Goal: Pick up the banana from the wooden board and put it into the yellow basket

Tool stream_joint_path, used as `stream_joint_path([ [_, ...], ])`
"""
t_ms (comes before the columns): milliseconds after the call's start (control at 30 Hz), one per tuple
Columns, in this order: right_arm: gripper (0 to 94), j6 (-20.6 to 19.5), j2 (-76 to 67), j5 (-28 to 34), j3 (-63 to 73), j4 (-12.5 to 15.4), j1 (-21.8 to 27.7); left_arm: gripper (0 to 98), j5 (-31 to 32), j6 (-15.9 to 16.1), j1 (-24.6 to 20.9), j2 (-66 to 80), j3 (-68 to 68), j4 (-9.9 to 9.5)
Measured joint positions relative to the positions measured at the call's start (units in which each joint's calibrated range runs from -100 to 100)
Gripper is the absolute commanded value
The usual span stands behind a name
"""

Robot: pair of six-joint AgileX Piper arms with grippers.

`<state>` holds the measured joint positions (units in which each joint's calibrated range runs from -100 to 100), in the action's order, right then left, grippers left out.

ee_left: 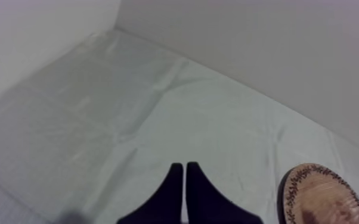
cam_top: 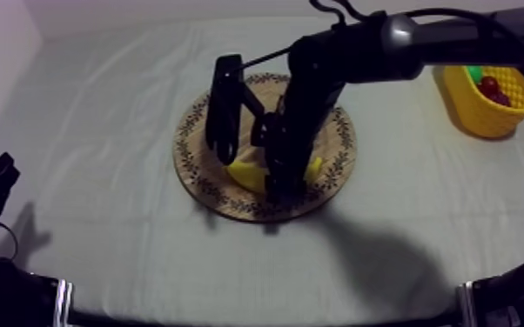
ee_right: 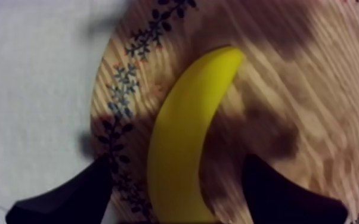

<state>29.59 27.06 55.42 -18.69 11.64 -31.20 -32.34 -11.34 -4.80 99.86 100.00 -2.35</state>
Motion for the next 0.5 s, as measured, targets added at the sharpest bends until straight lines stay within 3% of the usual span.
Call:
stream_joint_path([
  [500,39.9,0.3,1.9,-1.7,-1.0,-0.1,-0.9,0.1,0.0,0.0,0.0,0.0,0.0,0.0],
])
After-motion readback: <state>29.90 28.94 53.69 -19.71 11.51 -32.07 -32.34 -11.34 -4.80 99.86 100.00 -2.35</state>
